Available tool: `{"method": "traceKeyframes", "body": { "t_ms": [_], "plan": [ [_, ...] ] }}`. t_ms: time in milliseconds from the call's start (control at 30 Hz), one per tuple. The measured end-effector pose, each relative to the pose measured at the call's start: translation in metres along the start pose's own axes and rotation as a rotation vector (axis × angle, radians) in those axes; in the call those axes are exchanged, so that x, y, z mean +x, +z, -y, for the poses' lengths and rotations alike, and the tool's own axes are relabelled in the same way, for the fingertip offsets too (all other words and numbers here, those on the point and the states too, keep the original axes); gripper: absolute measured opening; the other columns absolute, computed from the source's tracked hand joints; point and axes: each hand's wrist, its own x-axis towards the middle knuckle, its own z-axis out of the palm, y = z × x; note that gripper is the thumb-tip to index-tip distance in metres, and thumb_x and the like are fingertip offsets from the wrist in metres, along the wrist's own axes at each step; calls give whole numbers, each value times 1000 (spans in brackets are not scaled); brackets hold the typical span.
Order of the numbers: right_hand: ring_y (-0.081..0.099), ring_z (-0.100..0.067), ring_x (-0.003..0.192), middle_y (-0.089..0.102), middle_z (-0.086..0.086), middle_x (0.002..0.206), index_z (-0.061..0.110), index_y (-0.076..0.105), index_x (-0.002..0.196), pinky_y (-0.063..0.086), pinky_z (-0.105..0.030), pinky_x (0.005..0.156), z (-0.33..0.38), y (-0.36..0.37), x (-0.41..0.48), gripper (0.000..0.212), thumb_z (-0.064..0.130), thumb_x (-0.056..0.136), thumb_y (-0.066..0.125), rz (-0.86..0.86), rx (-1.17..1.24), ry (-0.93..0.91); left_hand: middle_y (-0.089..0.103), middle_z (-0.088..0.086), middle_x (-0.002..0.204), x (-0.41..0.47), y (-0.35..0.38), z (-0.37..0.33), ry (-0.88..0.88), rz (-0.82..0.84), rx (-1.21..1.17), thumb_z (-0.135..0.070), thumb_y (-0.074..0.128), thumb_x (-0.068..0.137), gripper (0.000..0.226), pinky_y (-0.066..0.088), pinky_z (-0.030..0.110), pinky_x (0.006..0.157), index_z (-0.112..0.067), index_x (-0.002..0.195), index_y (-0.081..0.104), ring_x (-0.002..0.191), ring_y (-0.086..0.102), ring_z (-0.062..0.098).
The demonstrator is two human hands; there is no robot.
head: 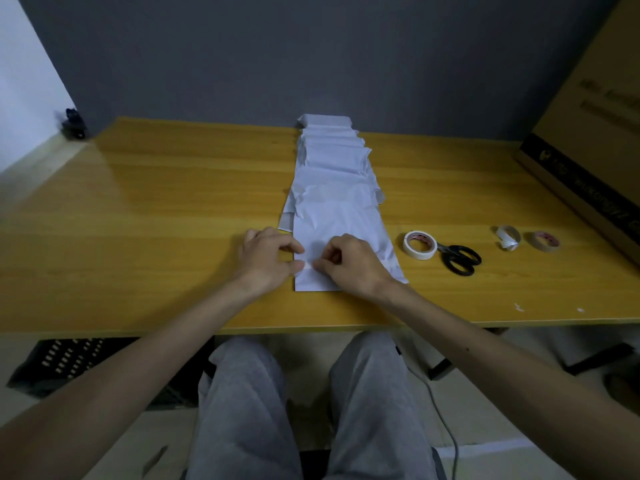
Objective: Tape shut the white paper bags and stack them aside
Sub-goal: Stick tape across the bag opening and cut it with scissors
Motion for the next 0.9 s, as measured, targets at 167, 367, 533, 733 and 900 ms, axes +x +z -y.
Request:
{"method": "traceKeyframes", "body": {
  "t_ms": [167,367,533,733,900],
  "plan": [
    [55,-13,76,61,3,78,16,60,76,38,-23,62,10,-2,9,21,32,85,70,-2,-19,51,48,-6,111,4,-5,-5,-156,17,-55,-29,72,82,13,22,31,103,-33,94,70,125,29,23],
    [56,-15,77,62,1,80,17,60,77,39,-24,62,19,5,14,22,34,81,73,41,-32,107,43,-2,122,2,5,-8,-161,-11,11,-31,62,91,11,20,33,97,-33,101,65,125,25,23],
    [58,-16,76,61,2,76,17,58,77,42,-26,60,25,7,17,25,36,78,75,56,-31,174,32,0,127,1,3,0,-120,23,111,-31,57,93,23,20,38,99,-35,116,55,126,20,22],
    [58,-17,77,59,2,75,16,55,78,39,-24,54,29,5,20,37,47,74,75,54,-106,241,15,-1,154,1,4,3,-53,118,182,-29,42,100,37,-3,48,114,-40,135,42,145,-10,14],
    [51,-28,109,55,-9,116,14,56,108,43,-36,87,28,9,23,59,59,72,69,29,-265,273,-17,2,160,2,0,4,-46,357,388,-35,21,104,48,-18,56,111,-46,149,9,142,-31,18]
  ]
}}
